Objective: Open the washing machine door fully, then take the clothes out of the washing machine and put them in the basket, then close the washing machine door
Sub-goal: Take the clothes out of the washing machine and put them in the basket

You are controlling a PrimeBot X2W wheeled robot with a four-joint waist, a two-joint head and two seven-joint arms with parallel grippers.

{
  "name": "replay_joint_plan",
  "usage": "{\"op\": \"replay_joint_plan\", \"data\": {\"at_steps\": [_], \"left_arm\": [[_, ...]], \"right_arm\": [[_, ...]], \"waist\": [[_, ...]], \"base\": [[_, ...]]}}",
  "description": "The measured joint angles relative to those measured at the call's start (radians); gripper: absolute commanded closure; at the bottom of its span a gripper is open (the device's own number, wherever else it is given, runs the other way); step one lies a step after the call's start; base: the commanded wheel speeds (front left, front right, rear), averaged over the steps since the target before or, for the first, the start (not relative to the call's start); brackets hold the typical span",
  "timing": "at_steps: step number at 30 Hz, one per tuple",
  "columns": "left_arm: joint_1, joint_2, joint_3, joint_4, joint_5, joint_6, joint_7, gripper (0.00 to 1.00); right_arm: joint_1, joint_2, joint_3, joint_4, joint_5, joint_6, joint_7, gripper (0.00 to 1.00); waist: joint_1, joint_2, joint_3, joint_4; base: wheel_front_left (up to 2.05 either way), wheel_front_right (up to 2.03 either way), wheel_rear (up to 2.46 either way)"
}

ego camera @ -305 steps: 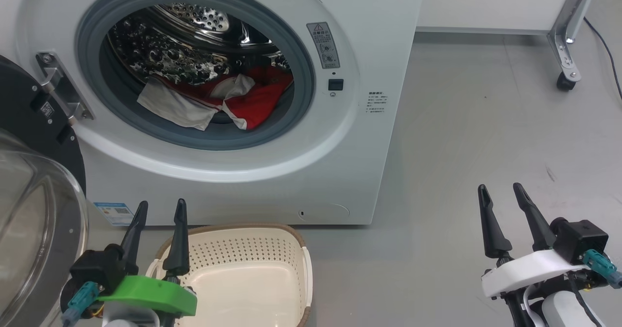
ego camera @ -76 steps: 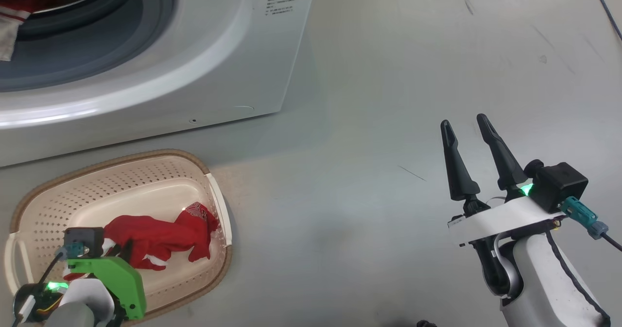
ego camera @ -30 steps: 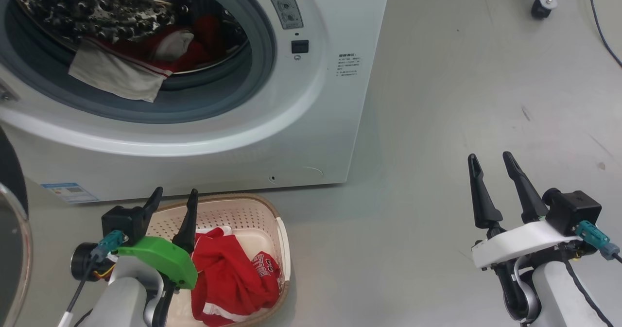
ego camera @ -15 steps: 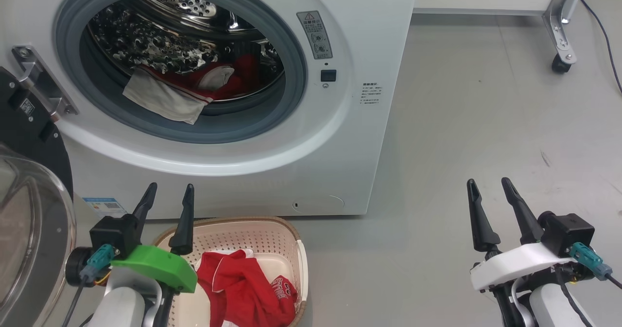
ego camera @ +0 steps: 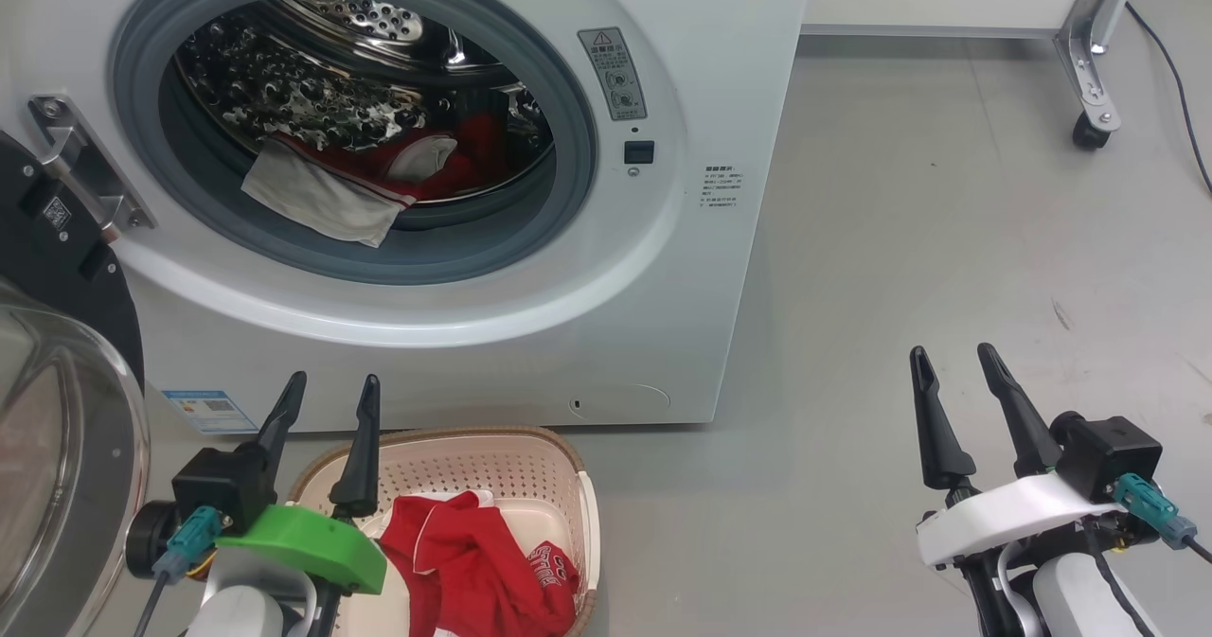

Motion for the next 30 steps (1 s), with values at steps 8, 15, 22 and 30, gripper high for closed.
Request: {"op": "replay_joint_plan", "data": {"at_steps": [8,15,22,30], "left_arm": [[0.019,-0.003,0.01,-0.037,0.016,0.007,0.0,0.0],[0.036,-0.006,0.012,-0.058,0.023,0.007,0.0,0.0],[0.043,-0.008,0.013,-0.072,0.026,0.007,0.0,0.0],[0.057,-0.011,0.015,-0.082,0.029,0.007,0.0,0.0]], "right_arm": [[0.001,0.0,0.0,-0.008,0.0,0.0,0.0,0.0],[0.004,-0.004,0.0,-0.012,0.0,0.0,0.0,0.0],[0.004,-0.006,0.0,-0.017,0.0,0.0,0.0,0.0],[0.006,-0.007,0.001,-0.017,0.0,0.0,0.0,0.0]], "waist": [[0.0,0.0,0.003,-0.003],[0.0,0.0,0.007,-0.006],[0.0,0.0,0.01,-0.009],[0.0,0.0,0.011,-0.013]], "base": [[0.0,0.0,0.0],[0.0,0.0,0.0],[0.0,0.0,0.0],[0.0,0.0,0.0]]}}
